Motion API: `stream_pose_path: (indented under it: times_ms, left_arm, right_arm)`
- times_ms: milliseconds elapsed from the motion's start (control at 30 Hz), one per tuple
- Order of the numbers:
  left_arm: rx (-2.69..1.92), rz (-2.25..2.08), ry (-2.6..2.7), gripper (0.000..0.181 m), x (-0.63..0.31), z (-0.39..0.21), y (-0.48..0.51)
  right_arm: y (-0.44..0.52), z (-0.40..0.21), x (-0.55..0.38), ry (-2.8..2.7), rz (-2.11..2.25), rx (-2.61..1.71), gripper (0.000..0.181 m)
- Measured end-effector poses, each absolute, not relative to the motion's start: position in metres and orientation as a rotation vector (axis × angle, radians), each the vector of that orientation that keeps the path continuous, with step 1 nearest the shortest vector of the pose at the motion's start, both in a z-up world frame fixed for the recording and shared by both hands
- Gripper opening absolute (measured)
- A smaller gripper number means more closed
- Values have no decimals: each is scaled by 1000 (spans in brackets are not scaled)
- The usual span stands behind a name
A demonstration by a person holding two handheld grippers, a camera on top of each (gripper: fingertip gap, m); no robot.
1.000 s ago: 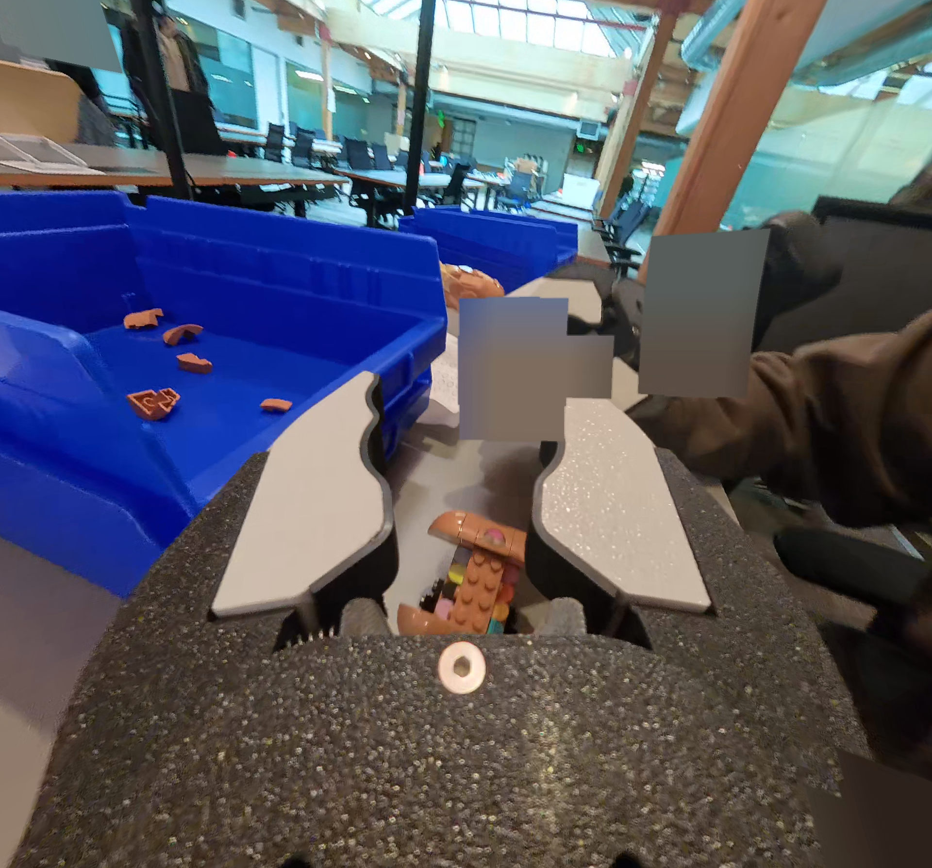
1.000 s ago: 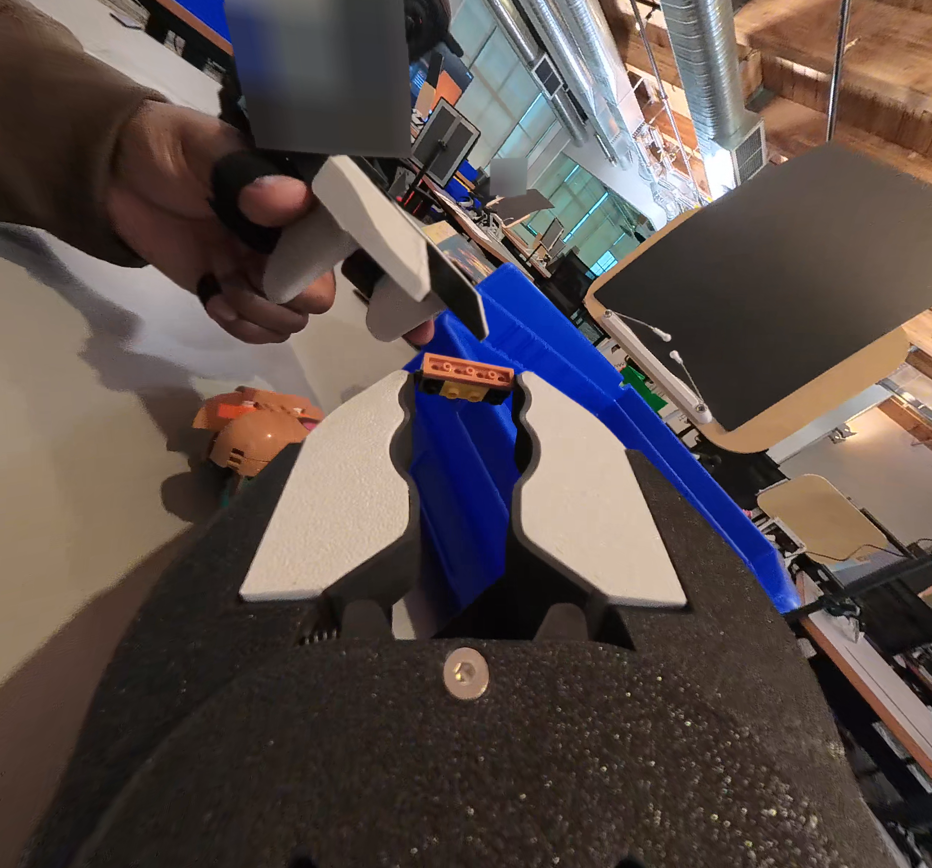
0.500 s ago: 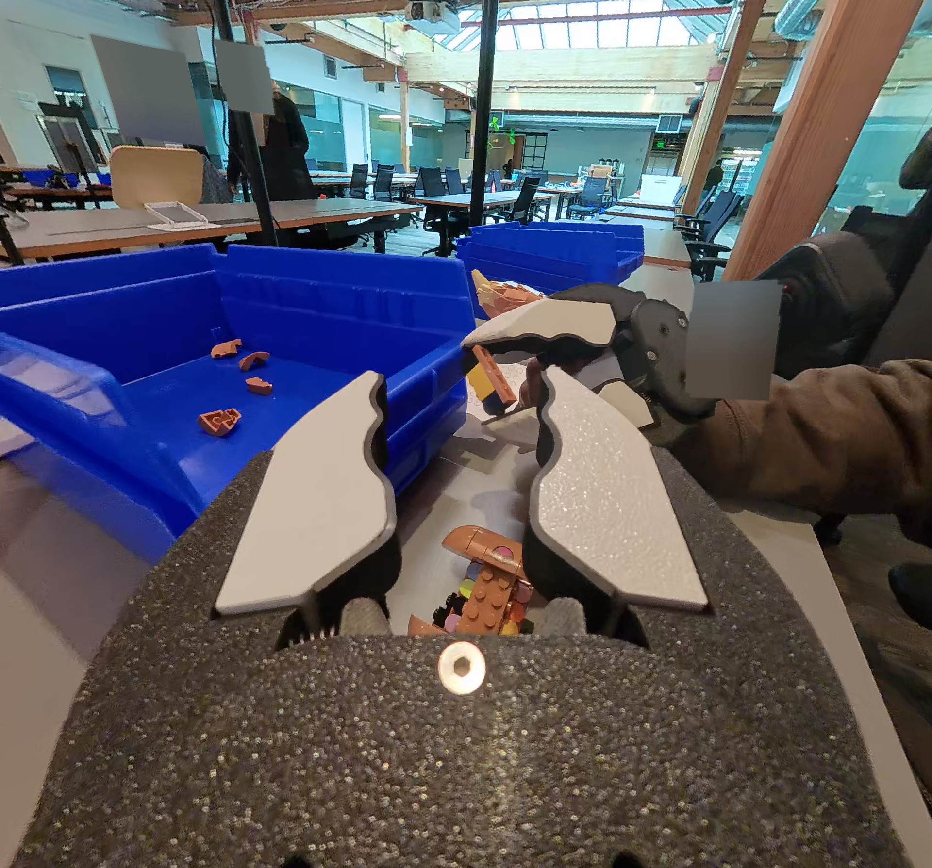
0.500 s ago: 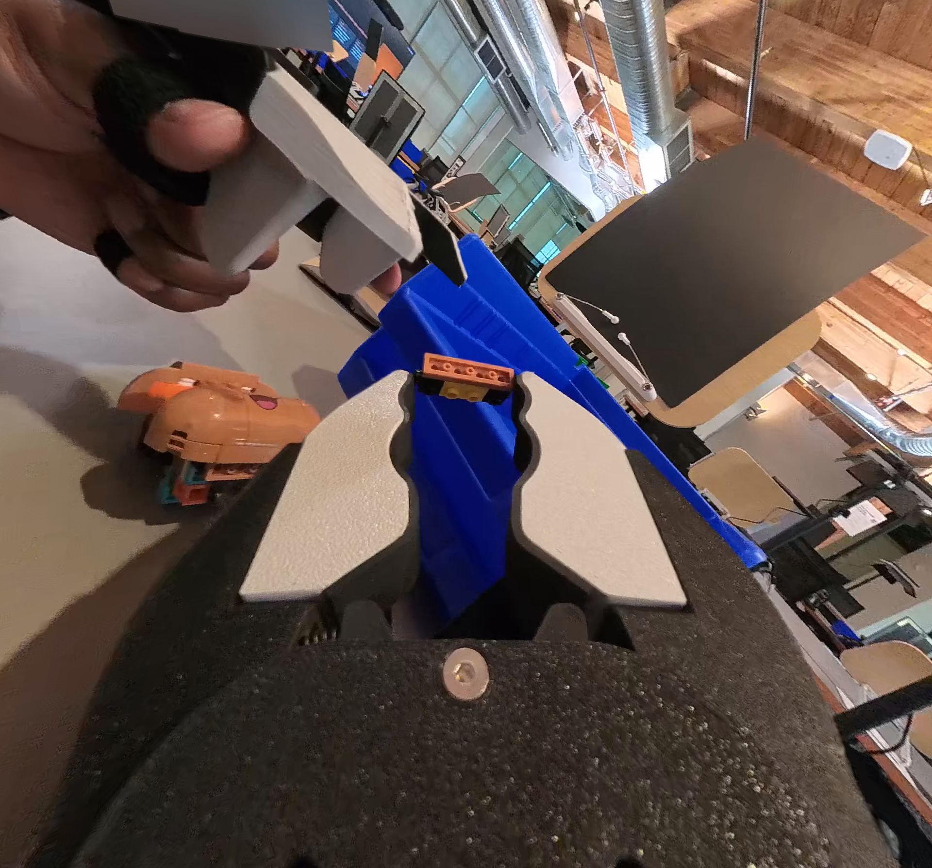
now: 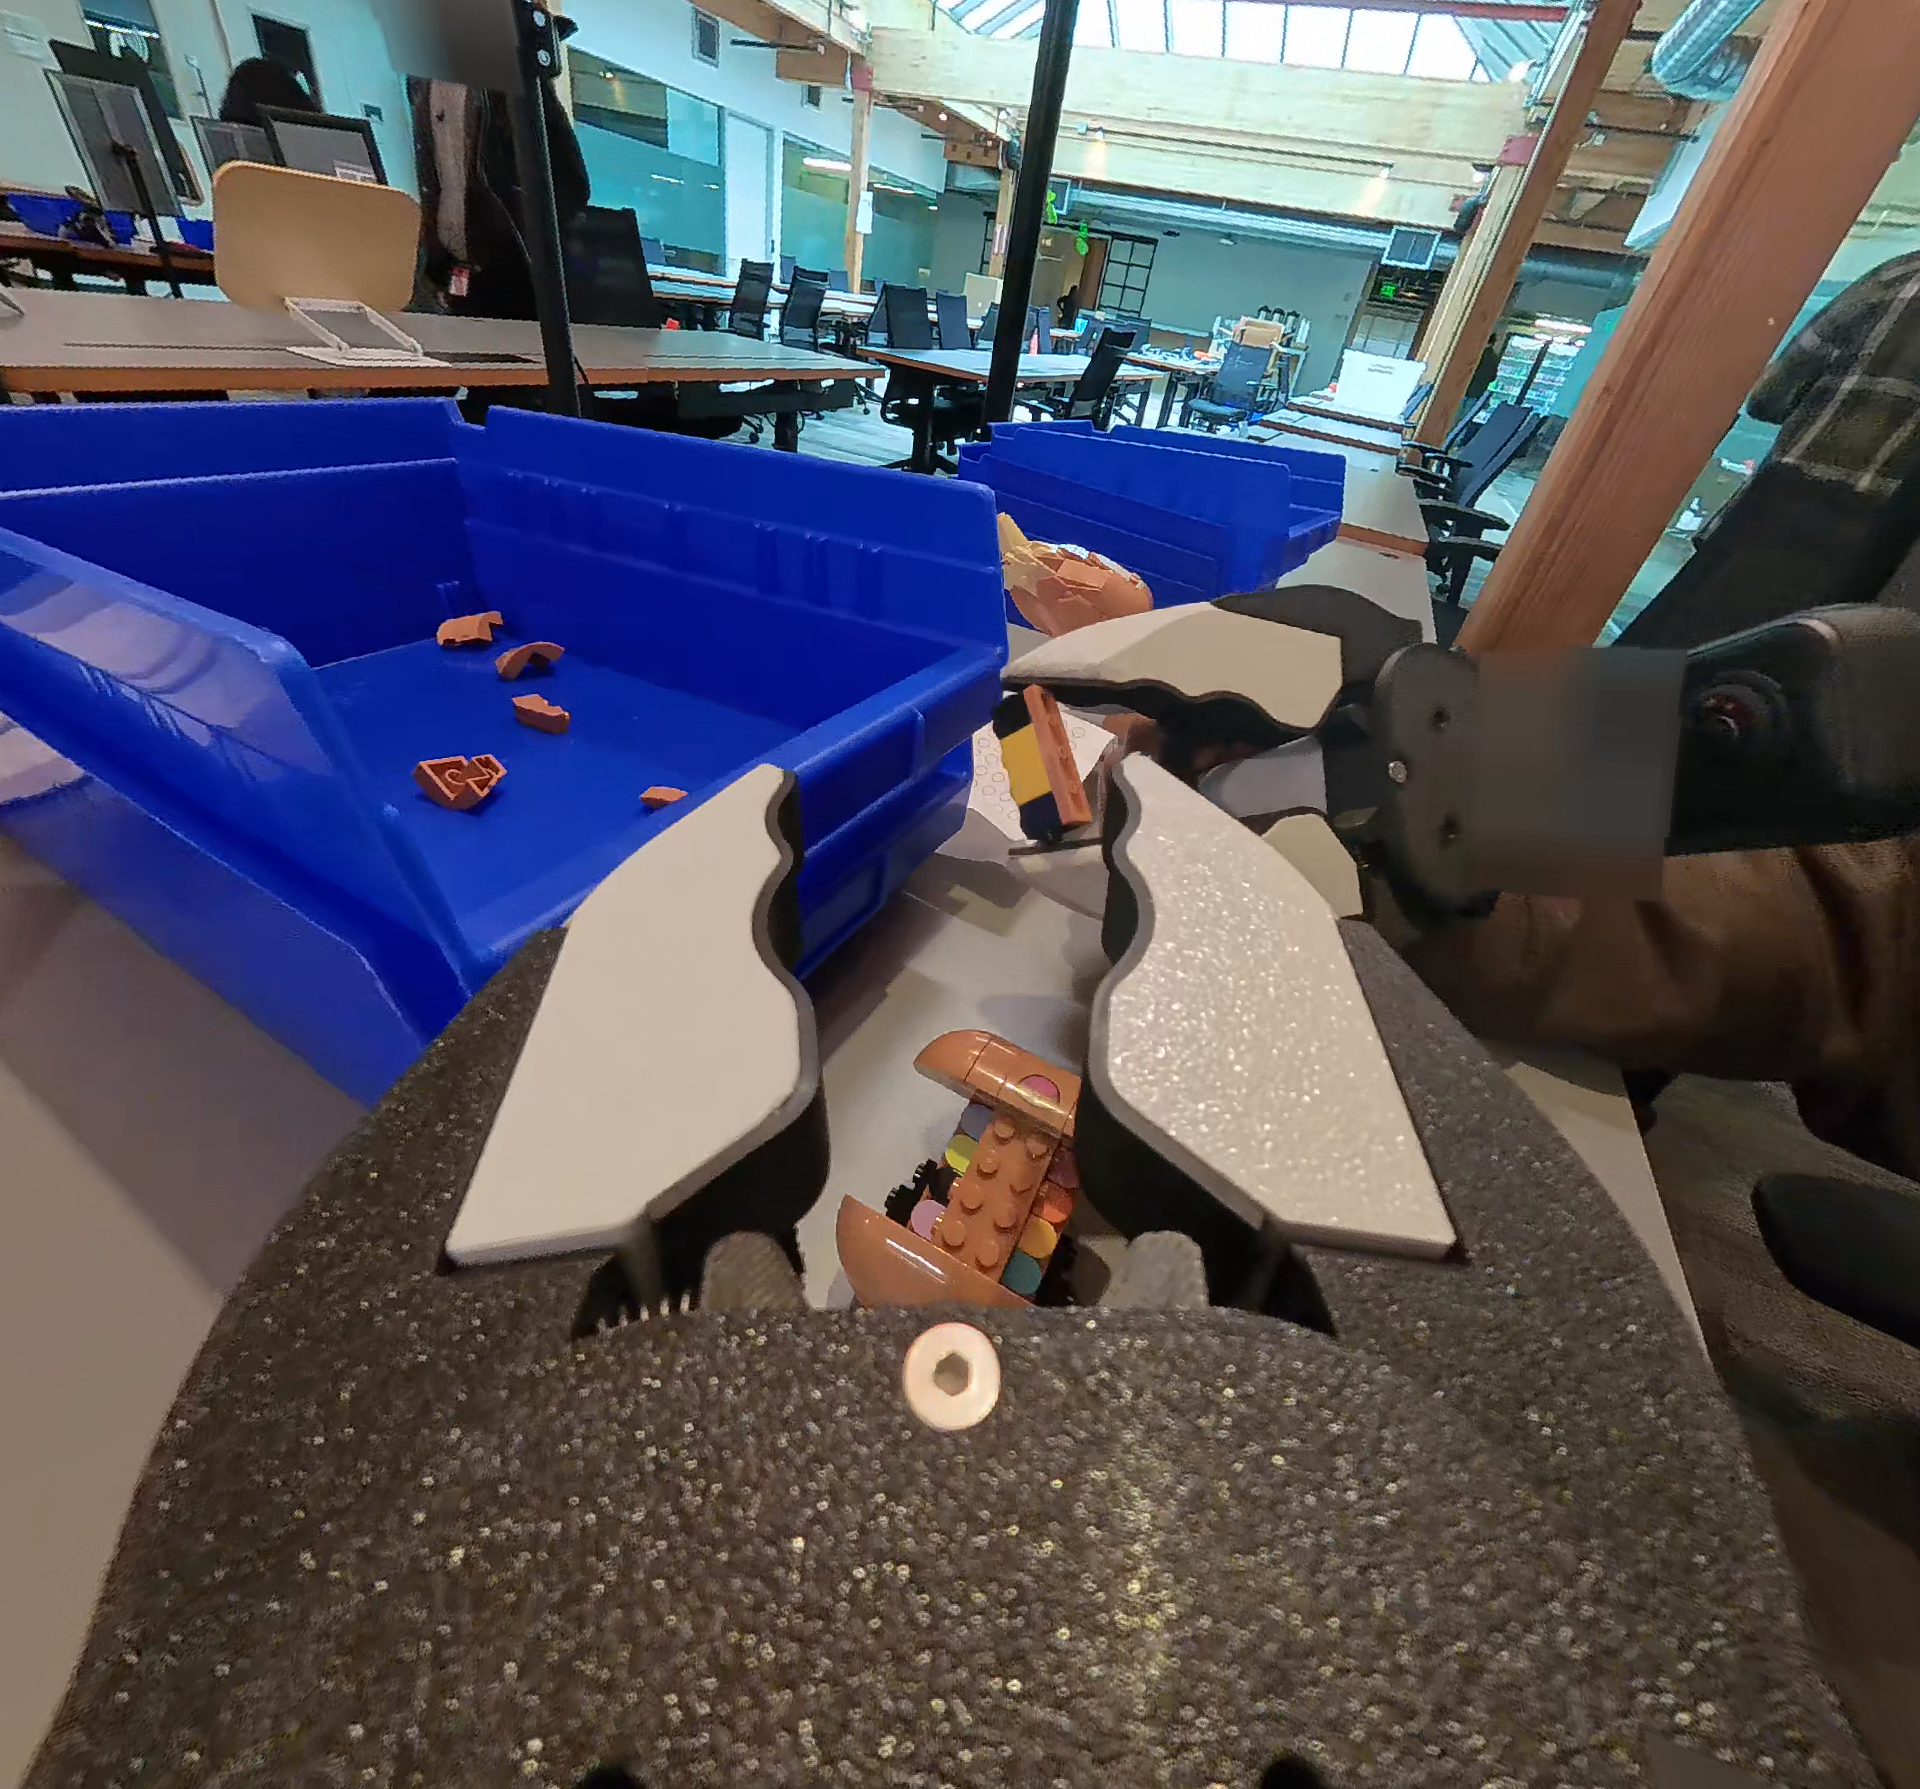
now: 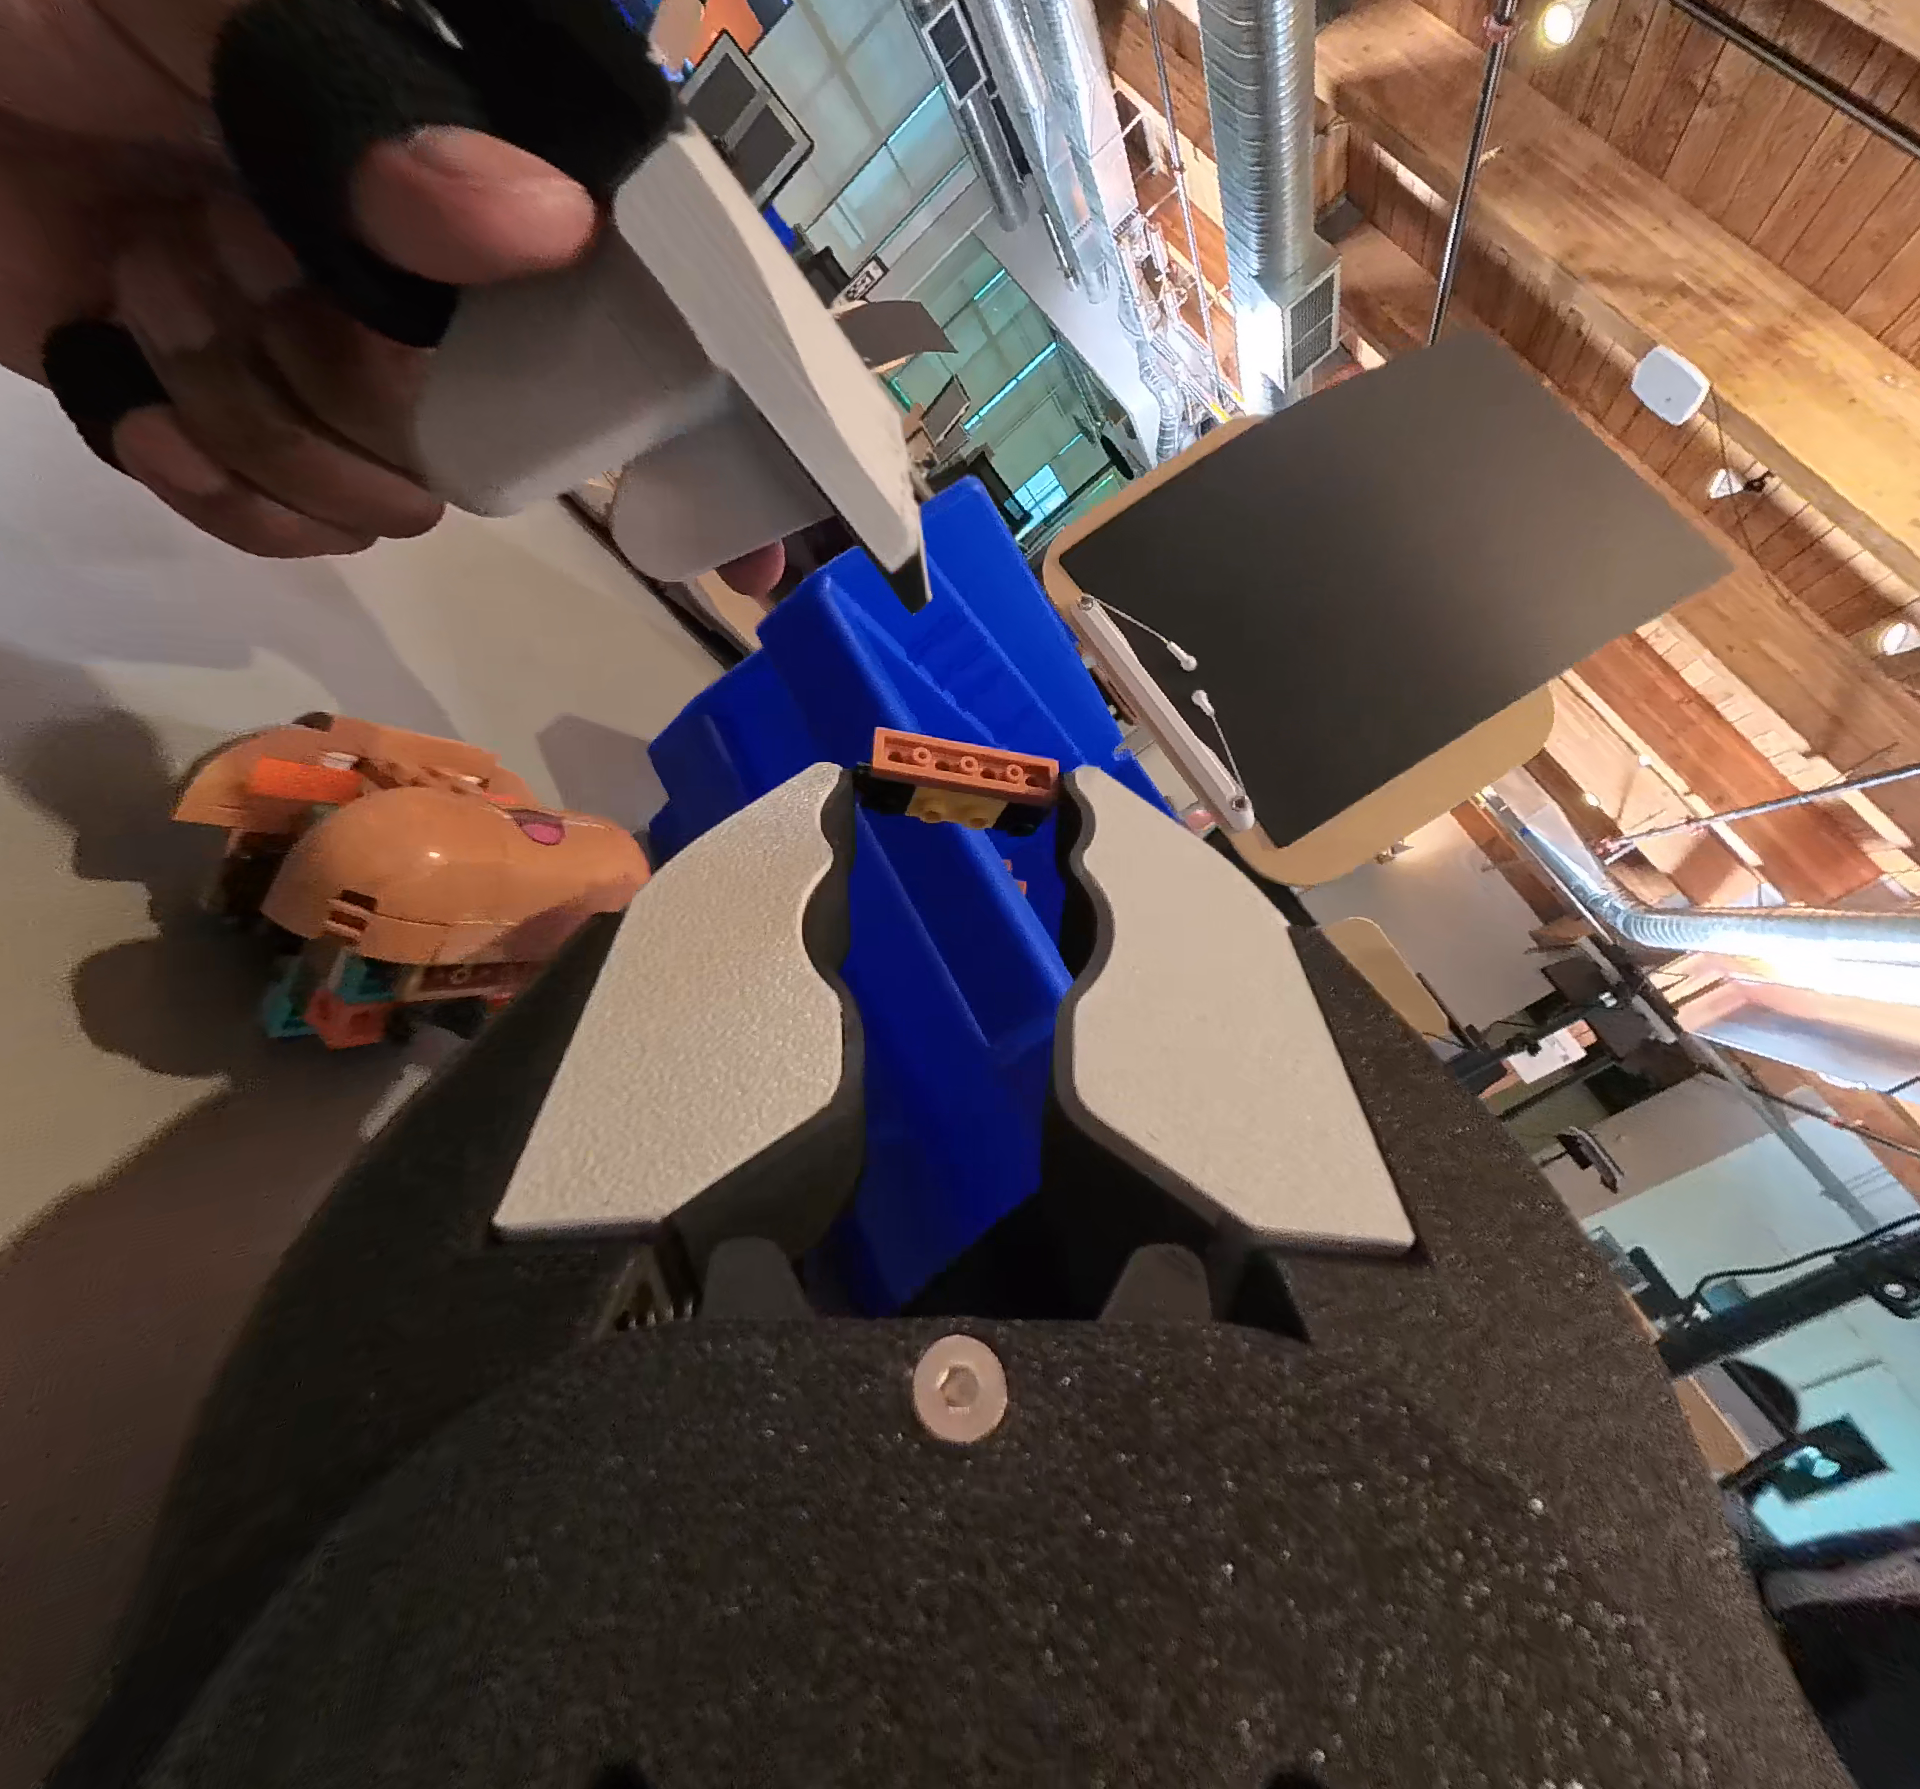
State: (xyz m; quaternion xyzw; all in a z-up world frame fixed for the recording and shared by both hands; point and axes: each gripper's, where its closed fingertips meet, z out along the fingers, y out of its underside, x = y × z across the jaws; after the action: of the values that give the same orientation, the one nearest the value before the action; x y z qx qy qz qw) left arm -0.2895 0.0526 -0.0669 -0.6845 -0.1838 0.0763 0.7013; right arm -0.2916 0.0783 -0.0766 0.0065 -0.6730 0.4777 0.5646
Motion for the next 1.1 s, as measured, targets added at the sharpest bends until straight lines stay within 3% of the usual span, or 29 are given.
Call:
stream_pose_path:
  times_ms: [1100]
  left_arm:
    - [-1295, 348, -436, 46, -268, -56, 29]
  right_arm:
    - [91, -74, -290, -1555, 1146, -52, 37]
